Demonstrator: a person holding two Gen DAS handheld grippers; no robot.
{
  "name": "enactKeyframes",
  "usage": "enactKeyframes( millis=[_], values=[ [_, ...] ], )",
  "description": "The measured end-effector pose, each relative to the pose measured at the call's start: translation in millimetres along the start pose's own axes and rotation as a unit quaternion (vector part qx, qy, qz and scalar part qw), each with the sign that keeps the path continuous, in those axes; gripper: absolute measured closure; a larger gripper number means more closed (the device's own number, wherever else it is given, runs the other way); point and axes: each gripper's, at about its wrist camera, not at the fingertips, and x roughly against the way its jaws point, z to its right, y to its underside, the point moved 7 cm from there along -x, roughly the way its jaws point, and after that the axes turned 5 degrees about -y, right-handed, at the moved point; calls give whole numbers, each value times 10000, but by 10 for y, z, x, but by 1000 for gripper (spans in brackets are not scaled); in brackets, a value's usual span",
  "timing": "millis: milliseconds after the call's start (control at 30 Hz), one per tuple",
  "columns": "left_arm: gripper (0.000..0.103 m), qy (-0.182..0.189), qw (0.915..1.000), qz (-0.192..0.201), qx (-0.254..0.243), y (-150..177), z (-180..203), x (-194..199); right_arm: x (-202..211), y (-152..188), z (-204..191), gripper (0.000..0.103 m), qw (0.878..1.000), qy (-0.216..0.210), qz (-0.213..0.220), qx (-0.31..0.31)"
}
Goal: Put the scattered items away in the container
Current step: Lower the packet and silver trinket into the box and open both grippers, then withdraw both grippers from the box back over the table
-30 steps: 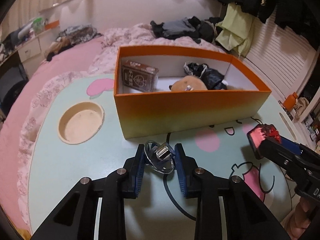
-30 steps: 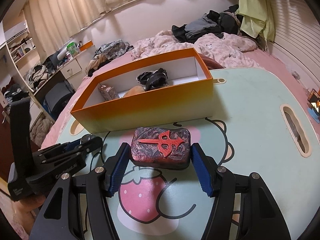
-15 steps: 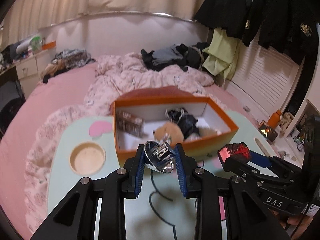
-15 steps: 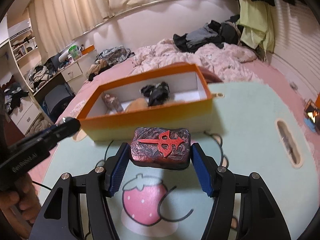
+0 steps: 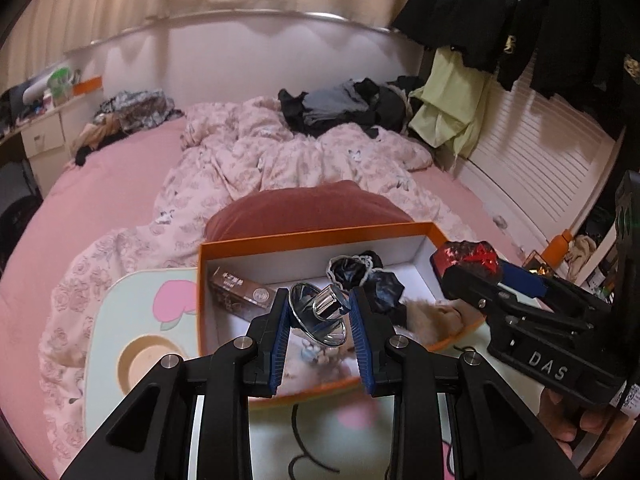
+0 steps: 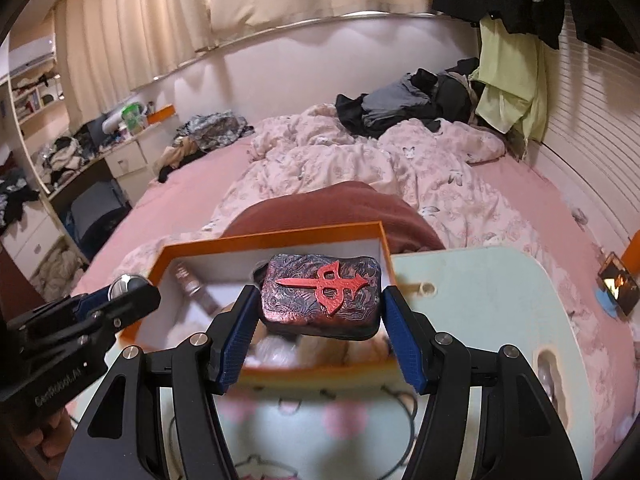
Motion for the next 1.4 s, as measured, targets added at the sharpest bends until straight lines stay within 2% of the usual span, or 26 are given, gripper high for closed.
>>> enactKeyframes(
  millis=[167,333,367,400,433,467,567,667,867,967,1100,1167,1233,1400],
  values=[
    [75,-187,9997,-121,28,7,-38,-186,-216,9,26,40,9991,-173,-365,-99],
    [73,-322,9992,-208,145,54,-125,-260,-326,55,68,40,9985,-62,-519,-151],
    [56,-366,9988,-261,180,63,-159,-270,-335,61,89,40,9983,-30,-537,-211],
    [33,-381,9986,-294,198,64,-172,-283,-341,65,105,40,9981,-38,-548,-263],
    [25,-402,9985,-288,254,64,-207,-271,-344,65,107,40,9981,-59,-552,-284],
    [21,-397,9985,-177,322,53,-239,-233,-343,62,111,40,9981,-43,-553,-283],
    [21,-373,9986,-61,376,57,-266,-128,-302,40,103,40,9984,25,-484,-275],
    [20,-421,9985,87,340,53,-255,2,-238,41,79,40,9984,-87,-431,-346],
    [13,-322,9986,364,184,59,-148,299,-14,95,-55,40,9991,-176,-322,-196],
    [8,-306,9982,498,110,169,-105,502,145,182,-120,40,9993,-194,-267,-162],
    [2,-300,9977,571,199,510,-60,669,325,457,-124,40,9990,-147,-336,-273],
    [2,-272,9985,426,231,699,-27,610,364,632,-89,40,9985,-118,-387,-381],
    [2,-275,9994,108,193,946,10,484,361,821,-47,40,9981,-27,-459,-413],
    [2,-649,9972,-200,313,1291,-76,311,290,1178,37,40,9964,150,-769,-332]
  ],
)
